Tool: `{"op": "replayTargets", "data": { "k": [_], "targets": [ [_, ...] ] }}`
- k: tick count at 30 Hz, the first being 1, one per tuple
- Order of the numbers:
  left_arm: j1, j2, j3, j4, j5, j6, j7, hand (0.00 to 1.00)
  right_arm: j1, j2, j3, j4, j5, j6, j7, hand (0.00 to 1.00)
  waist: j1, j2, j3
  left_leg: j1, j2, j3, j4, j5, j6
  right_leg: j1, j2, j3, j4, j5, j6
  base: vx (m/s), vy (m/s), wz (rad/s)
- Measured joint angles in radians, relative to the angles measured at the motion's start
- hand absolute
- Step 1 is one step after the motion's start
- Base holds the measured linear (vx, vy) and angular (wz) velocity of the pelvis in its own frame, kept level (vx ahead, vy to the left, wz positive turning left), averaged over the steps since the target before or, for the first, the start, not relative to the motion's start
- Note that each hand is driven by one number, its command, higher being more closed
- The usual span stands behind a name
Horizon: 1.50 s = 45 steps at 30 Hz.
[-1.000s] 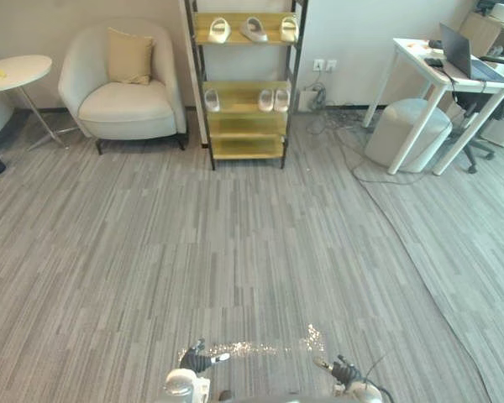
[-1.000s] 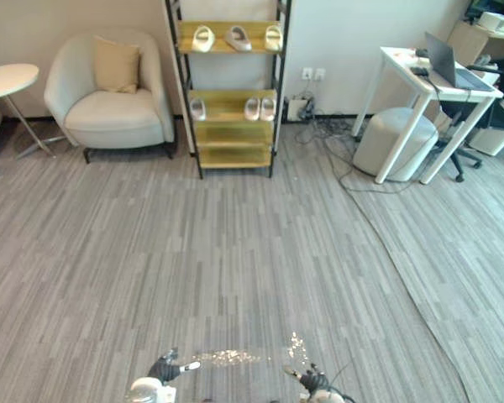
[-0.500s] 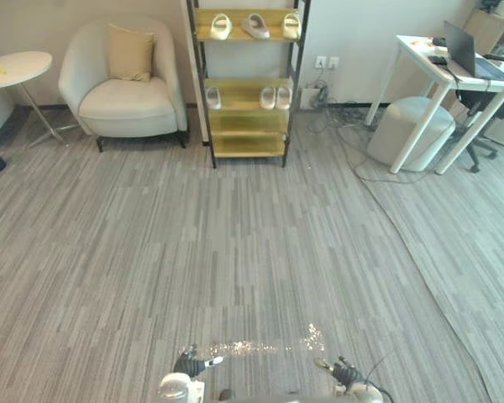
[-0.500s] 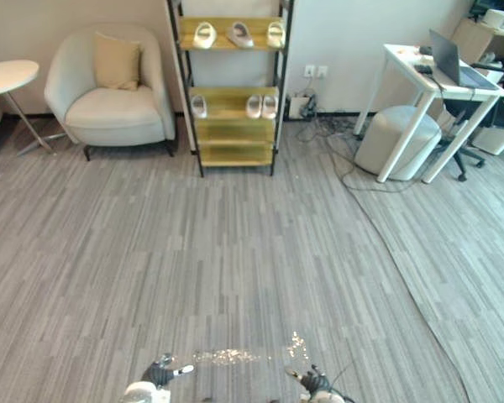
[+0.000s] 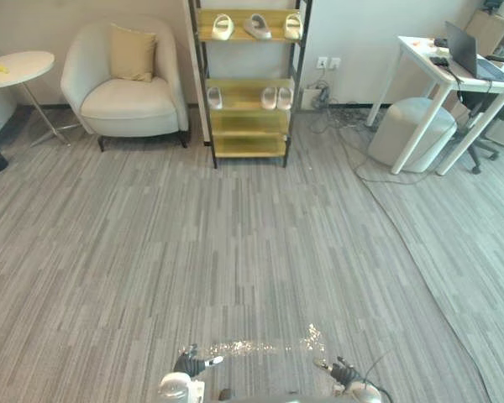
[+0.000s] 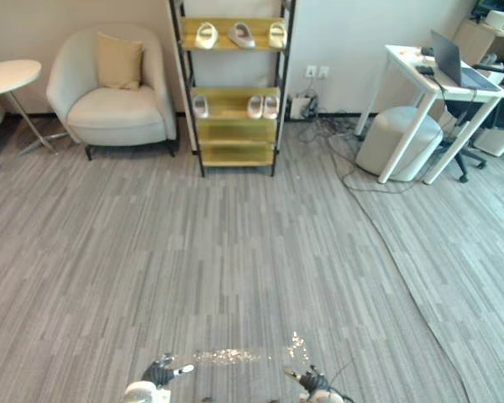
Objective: Organize the slippers on the shoe rack
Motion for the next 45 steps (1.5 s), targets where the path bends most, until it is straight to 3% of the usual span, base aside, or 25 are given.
{"op": "replayTargets", "data": {
  "k": [4,7,10,12,15,16,17,18,19,21,23,25,26,27,29,31,34,35,36,38,39,40,41,43,45],
  "targets": [
    [-0.003,-0.002,0.001,-0.004,-0.001,0.001,0.0,0.0,0.002,-0.004,-0.001,-0.007,0.002,-0.003,0.0,0.0,0.001,0.004,0.008,-0.027,0.013,0.003,0.012,-0.022,0.0,-0.057,0.005,0.014,0.069,-0.048,-0.009,0.06,-0.014,-0.03],
    [-0.004,-0.001,0.032,-0.039,-0.003,0.007,-0.001,0.0,0.012,-0.005,-0.001,-0.033,0.003,-0.004,0.0,0.0,0.005,-0.002,0.024,-0.135,0.023,0.005,0.244,-0.126,-0.011,-0.08,0.002,0.016,0.131,-0.106,-0.018,0.14,-0.034,0.1],
    [-0.011,-0.006,0.047,-0.107,-0.012,0.015,-0.001,0.0,0.006,-0.007,-0.003,-0.039,0.003,-0.004,0.0,0.0,0.014,-0.012,0.066,-0.286,0.043,0.095,0.623,-0.146,-0.017,-0.027,-0.014,0.011,0.139,-0.12,-0.039,0.18,-0.047,0.13],
    [-0.009,-0.029,0.069,-0.129,-0.021,0.013,-0.001,0.0,0.001,-0.01,-0.003,-0.046,0.003,-0.003,-0.001,0.0,0.027,0.007,0.087,-0.319,0.088,0.142,0.749,-0.202,-0.015,0.025,-0.004,0.008,0.131,-0.143,-0.053,0.17,0.012,-0.06],
    [-0.01,-0.038,0.065,-0.148,-0.022,0.012,-0.004,0.0,-0.008,-0.02,-0.003,-0.059,0.003,-0.003,-0.001,0.0,0.027,0.022,0.087,-0.407,0.084,0.188,0.661,-0.225,-0.001,0.042,-0.017,0.014,0.124,-0.182,-0.046,0.24,0.065,-0.08],
    [-0.01,-0.039,0.064,-0.155,-0.022,0.012,-0.004,0.0,-0.008,-0.02,-0.003,-0.067,0.003,-0.003,-0.001,0.0,0.029,0.024,0.088,-0.433,0.076,0.198,0.563,-0.193,0.001,0.042,-0.022,0.018,0.123,-0.195,-0.035,0.3,0.149,-0.29],
    [-0.008,-0.036,0.058,-0.158,-0.022,0.009,-0.008,0.0,-0.007,-0.028,-0.001,-0.069,0.004,-0.002,-0.001,0.0,0.052,0.033,0.085,-0.436,0.064,0.19,0.413,-0.047,0.006,0.044,-0.017,0.052,0.125,-0.229,-0.01,0.37,0.185,-0.35],
    [-0.008,-0.035,0.058,-0.158,-0.022,0.009,-0.009,0.0,-0.007,-0.027,0.0,-0.069,0.004,-0.001,-0.001,0.0,0.057,0.033,0.084,-0.43,0.062,0.19,0.409,-0.029,0.014,0.045,-0.018,0.061,0.125,-0.231,-0.007,0.46,0.159,-0.4],
    [-0.011,-0.026,0.058,-0.158,-0.022,0.006,-0.012,0.0,-0.006,-0.012,0.01,-0.07,0.004,-0.001,0.002,0.0,0.067,0.002,0.076,-0.418,0.029,0.2,0.405,-0.067,0.04,0.058,-0.048,0.087,0.124,-0.231,-0.001,0.37,0.08,-0.05],
    [-0.018,-0.024,0.059,-0.155,-0.021,0.005,-0.014,0.0,0.001,-0.004,0.007,-0.073,0.001,-0.001,0.001,0.0,0.063,-0.014,0.075,-0.416,0.008,0.2,0.439,-0.105,0.058,0.046,-0.073,0.13,0.182,-0.228,0.001,0.49,0.14,0.09],
    [-0.013,-0.029,0.057,-0.152,-0.021,0.002,-0.013,0.0,-0.001,0.001,0.008,-0.078,0.0,0.0,0.002,0.0,0.073,-0.015,0.075,-0.339,0.004,0.22,0.42,-0.151,0.063,-0.061,-0.091,0.211,0.5,-0.219,0.034,0.52,0.184,-0.12],
    [-0.008,-0.027,0.055,-0.139,-0.021,0.004,-0.013,0.0,0.0,0.01,0.021,-0.091,0.0,-0.005,0.007,0.0,0.066,-0.026,0.082,-0.215,-0.016,0.217,0.353,-0.18,0.068,-0.192,-0.118,0.245,0.854,-0.145,0.129,0.52,0.114,-0.1],
    [-0.005,-0.018,0.042,-0.126,-0.02,0.013,-0.008,0.0,0.006,0.001,0.047,-0.121,0.0,-0.006,0.014,0.0,0.055,-0.023,0.085,-0.094,-0.016,0.21,0.297,-0.203,0.065,-0.278,-0.127,0.199,1.025,-0.189,0.058,0.47,0.075,-0.02],
    [-0.005,-0.017,0.039,-0.124,-0.02,0.013,-0.007,0.0,0.005,0.0,0.051,-0.123,-0.001,-0.006,0.015,0.0,0.054,-0.021,0.086,-0.077,-0.015,0.209,0.286,-0.204,0.064,-0.288,-0.128,0.187,1.034,-0.199,0.048,0.48,0.038,0.03],
    [-0.017,-0.022,0.036,-0.105,-0.021,0.017,0.002,0.0,-0.008,-0.018,0.078,-0.138,-0.001,-0.014,0.023,0.0,0.031,0.005,0.097,0.026,0.03,0.191,0.227,-0.223,0.056,-0.373,-0.094,0.066,0.922,-0.276,-0.033,0.45,-0.043,0.18],
    [-0.025,-0.019,0.036,-0.105,-0.021,0.016,0.002,0.0,-0.025,-0.021,0.08,-0.15,-0.001,-0.016,0.024,0.0,0.016,0.021,0.105,0.057,0.078,0.184,0.216,-0.224,0.053,-0.451,-0.033,0.037,0.717,-0.262,-0.029,0.55,-0.128,0.34],
    [-0.026,-0.025,0.035,-0.102,-0.02,0.016,0.002,0.0,-0.019,-0.027,0.08,-0.154,0.001,-0.015,0.023,0.0,-0.002,0.008,0.106,0.139,0.103,0.16,0.188,-0.235,0.035,-0.499,0.018,0.108,0.257,-0.011,-0.021,0.61,-0.224,0.45],
    [-0.016,-0.019,0.036,-0.098,-0.02,0.016,0.003,0.0,-0.006,-0.027,0.08,-0.154,0.001,-0.014,0.023,0.0,-0.006,-0.018,0.095,0.195,0.092,0.132,0.184,-0.272,-0.023,-0.498,0.013,0.16,0.151,0.084,-0.007,0.64,-0.278,0.5],
    [-0.016,-0.019,0.037,-0.089,-0.019,0.016,0.004,0.0,-0.006,-0.029,0.077,-0.154,0.002,-0.015,0.024,0.0,-0.01,-0.018,0.091,0.221,0.097,0.116,0.184,-0.288,-0.04,-0.497,0.015,0.173,0.187,0.188,-0.024,0.75,-0.328,0.37],
    [-0.029,-0.051,0.037,-0.065,-0.017,0.015,0.003,0.0,-0.028,-0.046,0.074,-0.155,-0.001,-0.016,0.023,0.0,-0.014,0.064,0.093,0.221,0.177,0.096,0.256,-0.283,-0.054,-0.502,0.065,0.127,0.297,0.137,-0.076,0.53,-0.247,0.29],
    [-0.032,-0.066,0.04,-0.07,-0.017,0.009,0.004,0.0,-0.029,-0.045,0.058,-0.154,0.0,-0.015,0.024,0.0,-0.016,0.083,0.09,0.168,0.203,0.07,0.369,-0.266,-0.059,-0.494,0.079,0.109,0.32,0.098,-0.085,0.55,-0.315,0.39],
    [-0.032,-0.079,0.065,-0.069,-0.017,0.009,0.004,0.0,-0.028,-0.045,0.05,-0.158,0.0,-0.015,0.024,0.0,-0.016,0.092,0.097,0.091,0.227,0.03,0.569,-0.207,-0.072,-0.453,0.09,0.086,0.329,0.059,-0.101,0.65,-0.354,0.34],
    [-0.02,-0.096,0.088,-0.078,-0.017,0.015,0.001,0.0,-0.016,-0.046,0.051,-0.16,0.0,-0.004,0.022,0.0,-0.011,0.094,0.107,-0.016,0.256,-0.001,0.837,-0.065,-0.079,-0.371,0.103,0.077,0.31,0.019,-0.12,0.52,-0.26,0.25],
    [-0.007,-0.108,0.102,-0.118,-0.017,0.015,-0.001,0.0,0.003,-0.043,0.055,-0.179,0.002,-0.002,0.018,0.0,-0.001,0.088,0.129,-0.126,0.297,0.023,1.084,-0.109,-0.09,-0.263,0.121,0.078,0.282,-0.029,-0.143,0.44,-0.163,0.11],
    [-0.001,-0.106,0.102,-0.16,-0.017,0.015,-0.001,0.0,0.02,-0.029,0.065,-0.198,0.004,-0.002,0.018,0.0,0.023,0.067,0.133,-0.213,0.298,0.078,1.142,-0.163,-0.084,-0.176,0.121,0.084,0.248,-0.058,-0.152,0.43,-0.153,-0.05]
  ]
}}
